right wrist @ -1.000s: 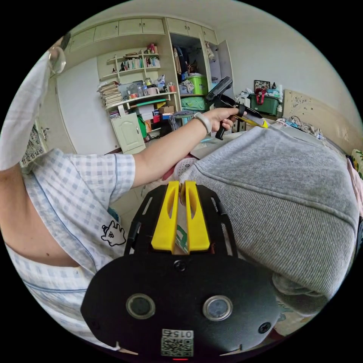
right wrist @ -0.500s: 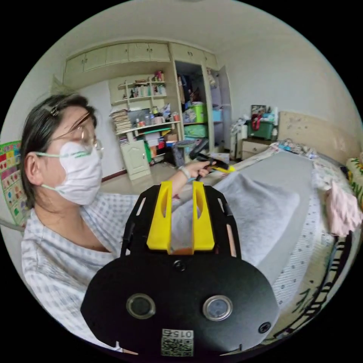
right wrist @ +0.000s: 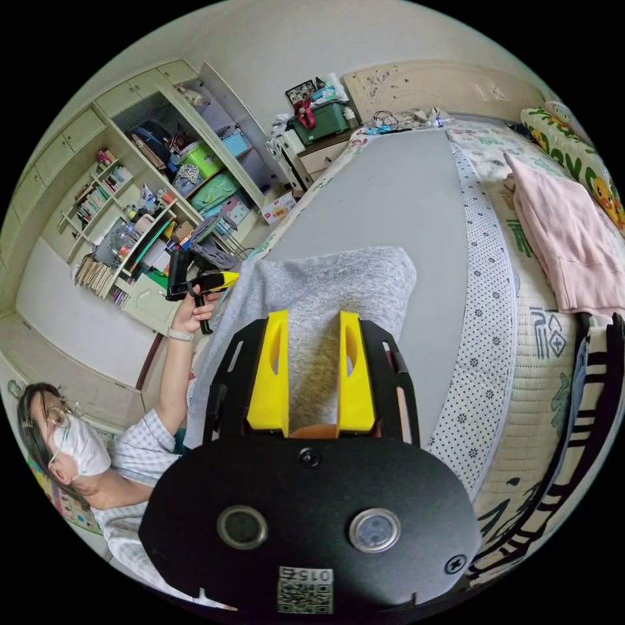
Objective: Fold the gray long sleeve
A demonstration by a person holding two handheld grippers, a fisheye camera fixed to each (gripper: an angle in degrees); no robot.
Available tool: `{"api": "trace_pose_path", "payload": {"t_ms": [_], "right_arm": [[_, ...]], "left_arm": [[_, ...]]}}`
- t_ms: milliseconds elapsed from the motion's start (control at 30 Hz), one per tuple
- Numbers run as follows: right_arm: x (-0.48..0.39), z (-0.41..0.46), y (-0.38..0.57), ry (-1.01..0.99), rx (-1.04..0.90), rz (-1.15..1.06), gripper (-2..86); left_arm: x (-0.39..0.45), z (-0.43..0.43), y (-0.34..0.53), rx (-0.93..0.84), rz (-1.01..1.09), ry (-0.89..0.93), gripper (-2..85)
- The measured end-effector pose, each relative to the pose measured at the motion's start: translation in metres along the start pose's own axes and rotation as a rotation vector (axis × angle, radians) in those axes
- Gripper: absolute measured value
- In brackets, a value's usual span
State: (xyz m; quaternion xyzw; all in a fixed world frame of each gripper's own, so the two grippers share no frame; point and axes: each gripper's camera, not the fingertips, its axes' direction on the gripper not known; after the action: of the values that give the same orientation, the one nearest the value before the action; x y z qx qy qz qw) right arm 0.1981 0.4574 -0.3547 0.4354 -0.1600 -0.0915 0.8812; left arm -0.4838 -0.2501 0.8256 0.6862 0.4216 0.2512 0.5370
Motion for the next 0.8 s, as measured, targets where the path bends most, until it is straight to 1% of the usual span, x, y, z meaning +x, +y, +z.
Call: {"api": "trace_pose_path", "payload": {"t_ms": [133, 200, 333, 433, 533, 600, 633, 667, 700, 800], "right_arm": [[-0.009, 0.007, -0.030, -0.020, -0.027, -0.018, 10.3], [-0.013, 0.012, -0.042, -0.034, -0.032, -0.023, 9.5], [-0.024, 0.023, -0.069, -0.079, -0.043, -0.035, 7.9], [-0.028, 0.021, -0.083, -0.142, -0.050, -0.045, 7.7], [-0.035, -0.004, -0.088, -0.211, -0.040, -0.078, 11.0], [-0.036, -0.026, -0.093, -0.144, 0.007, -0.065, 13.4], [-0.035, -0.035, -0.098, -0.069, 0.017, -0.051, 14.2], [-0.033, -0.035, -0.104, -0.022, -0.010, -0.031, 15.0], [-0.031, -0.034, -0.108, -0.017, -0.028, -0.019, 15.4], [-0.032, -0.019, -0.119, -0.100, -0.099, 0.009, 16.9]], "left_arm": [[-0.006, -0.028, 0.001, 0.061, -0.024, -0.051, 17.4], [-0.017, -0.047, 0.004, 0.100, -0.052, -0.048, 17.5], [-0.051, -0.078, 0.014, 0.174, -0.174, -0.056, 17.8], [-0.067, -0.092, 0.016, 0.198, -0.209, -0.007, 18.0], [-0.078, -0.091, 0.008, 0.159, -0.209, 0.060, 17.0], [-0.079, -0.091, 0.002, 0.134, -0.202, 0.079, 16.2], [-0.077, -0.095, -0.002, 0.131, -0.200, 0.078, 15.6], [-0.074, -0.100, -0.005, 0.128, -0.193, 0.076, 14.9], [-0.073, -0.102, -0.007, 0.126, -0.189, 0.073, 14.5], [-0.061, -0.115, -0.016, 0.117, -0.163, 0.063, 12.4]]}}
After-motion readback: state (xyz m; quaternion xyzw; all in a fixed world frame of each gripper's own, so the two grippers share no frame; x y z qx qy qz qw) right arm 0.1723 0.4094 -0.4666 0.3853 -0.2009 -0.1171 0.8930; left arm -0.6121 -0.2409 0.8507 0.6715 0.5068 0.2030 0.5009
